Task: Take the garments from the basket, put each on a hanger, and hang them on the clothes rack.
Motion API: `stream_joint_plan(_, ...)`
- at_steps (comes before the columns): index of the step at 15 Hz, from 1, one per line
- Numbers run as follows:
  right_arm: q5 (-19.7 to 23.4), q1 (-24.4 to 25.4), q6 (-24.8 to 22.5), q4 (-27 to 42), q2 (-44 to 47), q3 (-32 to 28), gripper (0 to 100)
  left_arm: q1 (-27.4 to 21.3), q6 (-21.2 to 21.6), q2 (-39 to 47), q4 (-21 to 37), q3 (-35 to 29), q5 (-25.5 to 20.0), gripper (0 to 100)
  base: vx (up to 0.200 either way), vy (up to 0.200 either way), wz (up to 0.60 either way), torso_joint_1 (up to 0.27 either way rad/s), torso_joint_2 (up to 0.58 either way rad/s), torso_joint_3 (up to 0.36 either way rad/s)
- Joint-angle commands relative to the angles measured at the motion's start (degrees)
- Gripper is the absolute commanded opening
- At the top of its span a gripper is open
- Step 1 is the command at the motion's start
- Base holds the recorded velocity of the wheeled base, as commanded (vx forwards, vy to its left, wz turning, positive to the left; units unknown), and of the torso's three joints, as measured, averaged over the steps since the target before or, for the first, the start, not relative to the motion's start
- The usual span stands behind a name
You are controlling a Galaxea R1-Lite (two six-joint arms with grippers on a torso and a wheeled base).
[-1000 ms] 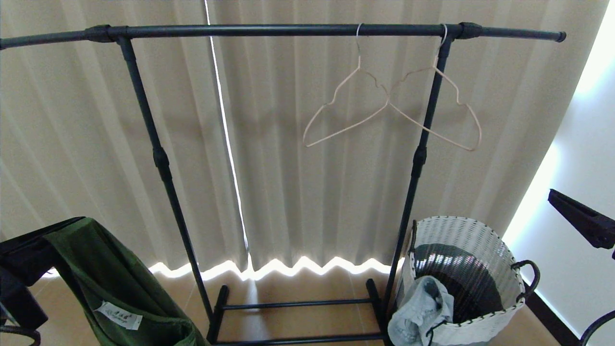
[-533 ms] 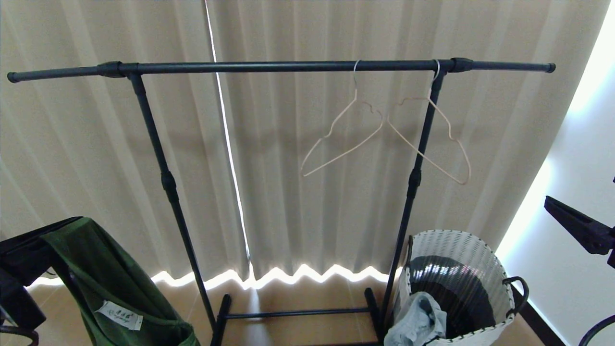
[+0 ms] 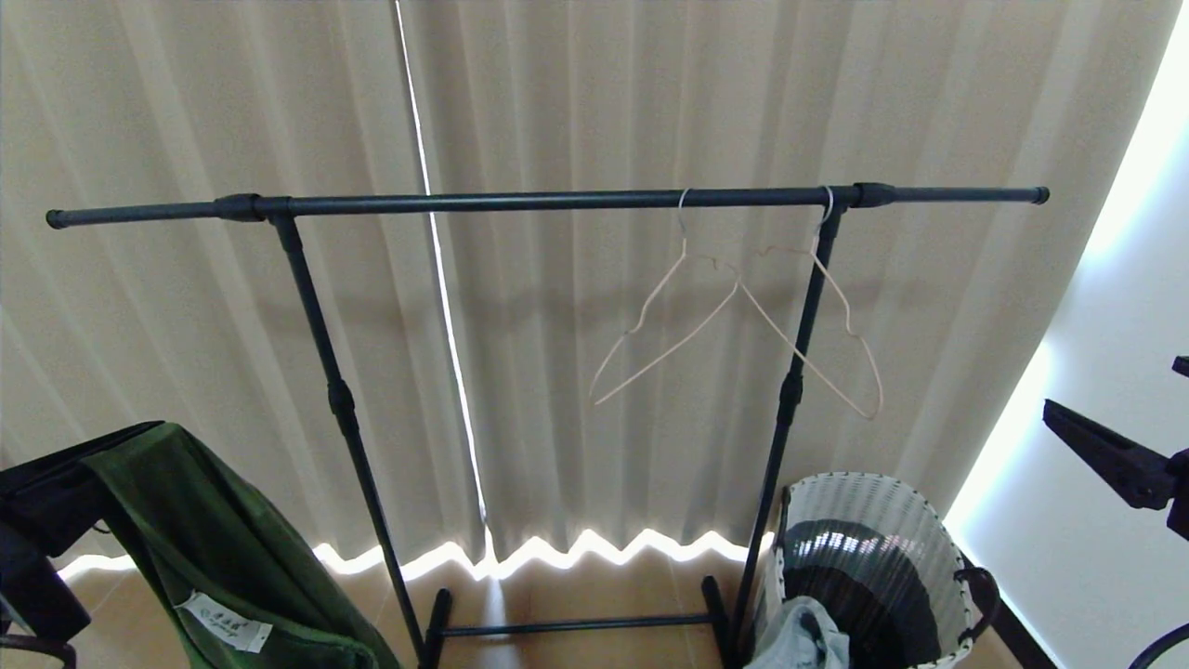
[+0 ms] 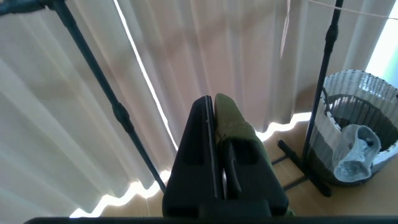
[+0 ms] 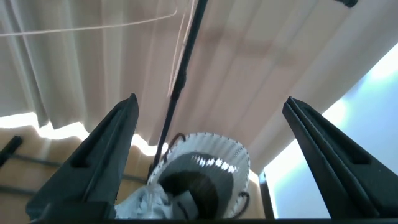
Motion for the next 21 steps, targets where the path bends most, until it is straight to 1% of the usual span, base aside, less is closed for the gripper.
stream_joint_plan(1, -0.2, -0.2, 0.0, 3.5, 0.4, -0.8, 100, 0.0, 0.0, 0.0, -0.2, 0.8, -0.4, 0, 0.000, 0.000, 0.00, 0.227, -0.53, -0.290)
stream_joint_plan(2, -0.4, -1.2, 0.0, 6.2, 0.4, -1.0, 100, 0.1, -0.1, 0.0, -0.3, 0.7, -1.0, 0, 0.000, 0.000, 0.00, 0.207, -0.49, -0.271)
stream_joint_plan(3, -0.3, -1.3, 0.0, 6.4, 0.4, -1.0, 100, 0.2, -0.1, 0.0, -0.3, 0.6, -1.0, 0, 0.000, 0.000, 0.00, 0.124, -0.28, -0.159)
stream_joint_plan(4, -0.3, -3.9, 0.0, 10.0, 0.4, -1.4, 100, 0.6, -0.3, -0.1, -0.5, 0.5, -1.0, 0, 0.000, 0.000, 0.00, 0.080, -0.14, -0.095)
stream_joint_plan(5, 0.1, -4.9, 0.1, 10.7, 0.5, -1.4, 100, 0.6, -0.3, -0.4, -0.8, 0.7, -1.0, 0, 0.000, 0.000, 0.00, 0.041, -0.09, -0.051)
stream_joint_plan(14, 0.1, -5.1, 0.5, 10.7, 2.0, -1.6, 100, 0.3, -0.2, -0.5, -0.9, 0.9, -1.0, 0, 0.000, 0.000, 0.00, 0.004, -0.01, -0.003)
stream_joint_plan(21, 0.1, -5.1, 0.5, 10.7, 2.1, -1.7, 100, 0.3, -0.1, -0.4, -0.8, 0.9, -1.0, 0, 0.200, 0.000, 0.00, 0.002, 0.00, 0.002)
